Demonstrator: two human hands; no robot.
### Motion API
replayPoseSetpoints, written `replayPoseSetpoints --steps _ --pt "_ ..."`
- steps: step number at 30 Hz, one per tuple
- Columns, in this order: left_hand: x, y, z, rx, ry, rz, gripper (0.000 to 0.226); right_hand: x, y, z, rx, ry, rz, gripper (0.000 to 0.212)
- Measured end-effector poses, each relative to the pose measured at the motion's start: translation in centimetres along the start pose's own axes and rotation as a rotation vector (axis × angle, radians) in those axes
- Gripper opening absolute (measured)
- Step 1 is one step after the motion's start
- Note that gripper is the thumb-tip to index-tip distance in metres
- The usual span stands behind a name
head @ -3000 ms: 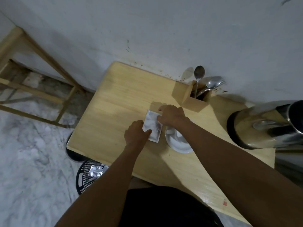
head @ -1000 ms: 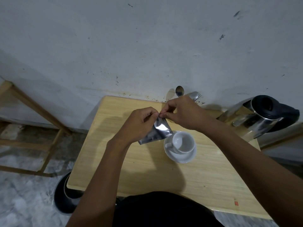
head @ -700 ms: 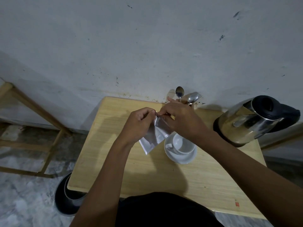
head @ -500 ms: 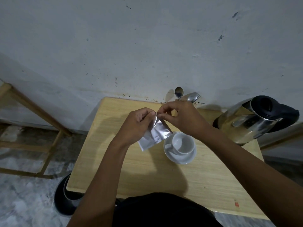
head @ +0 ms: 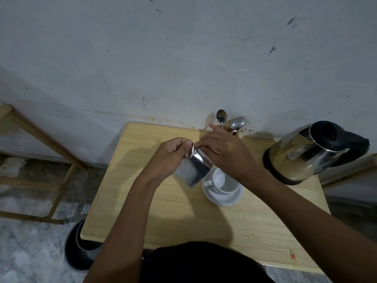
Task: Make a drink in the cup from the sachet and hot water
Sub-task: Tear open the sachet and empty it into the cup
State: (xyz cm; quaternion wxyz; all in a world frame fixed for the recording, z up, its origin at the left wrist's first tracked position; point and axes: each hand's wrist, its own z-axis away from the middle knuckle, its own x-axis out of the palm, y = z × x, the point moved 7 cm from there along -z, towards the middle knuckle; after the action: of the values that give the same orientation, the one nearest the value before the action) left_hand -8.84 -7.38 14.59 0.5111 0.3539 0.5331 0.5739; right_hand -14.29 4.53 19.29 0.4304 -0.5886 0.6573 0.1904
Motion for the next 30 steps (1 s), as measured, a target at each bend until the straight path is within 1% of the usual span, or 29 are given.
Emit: replayPoseSetpoints --steps 3,5,8,12,15,17,18,20,23,27,30 --pt "0.0 -0.7 0.3 -0.084 -0.112 -0.049 0.026 0.1 0.3 0.0 0.044 -0.015 -0.019 0.008" --pt "-0.3 -0.9 0.2 -0.073 -0.130 -0.067 0.025 0.1 0.3 0.0 0.068 -0.019 -0.029 0.008" --pt "-0.3 -1.0 0.1 -0.071 -0.144 -0.025 0.020 0.3 0.2 0.1 0.095 -0.024 -0.048 0.008" --pt "-0.3 -0.9 -0.2 -0.015 -0.114 -0.006 0.021 0.6 -0.1 0.3 0.073 0.008 -0.036 0.007" --pt "-0.4 -1.3 -0.4 0.004 -0.044 0.083 0.021 0.4 -0.3 0.9 0.067 0.109 -0.007 0.006" --pt "-1.1 -1.7 -0.4 0.010 -0.004 0.128 0.024 0.1 -0.6 1.5 0.079 0.169 0.004 0.011" --pt "-1.3 -1.9 -0.4 0.014 -0.007 0.135 0.025 0.0 -0.8 1.8 0.085 0.190 0.000 0.012" --pt "-1.5 -2.1 -0.4 -0.003 -0.023 0.139 0.023 -0.3 -0.9 2.3 0.103 0.220 -0.006 0.007" --pt "-1.3 -2.0 -0.6 -0.011 -0.019 0.118 0.021 -0.9 -0.4 2.9 0.201 0.279 -0.056 0.008" --pt "-1.8 -2.7 -0.5 -0.023 0.026 0.129 0.023 -1.6 0.4 4.8 0.411 0.409 -0.144 0.007" --pt "-2.2 -3.3 -0.5 -0.053 0.052 0.124 0.020 -1.3 0.6 6.1 0.524 0.410 -0.224 0.007"
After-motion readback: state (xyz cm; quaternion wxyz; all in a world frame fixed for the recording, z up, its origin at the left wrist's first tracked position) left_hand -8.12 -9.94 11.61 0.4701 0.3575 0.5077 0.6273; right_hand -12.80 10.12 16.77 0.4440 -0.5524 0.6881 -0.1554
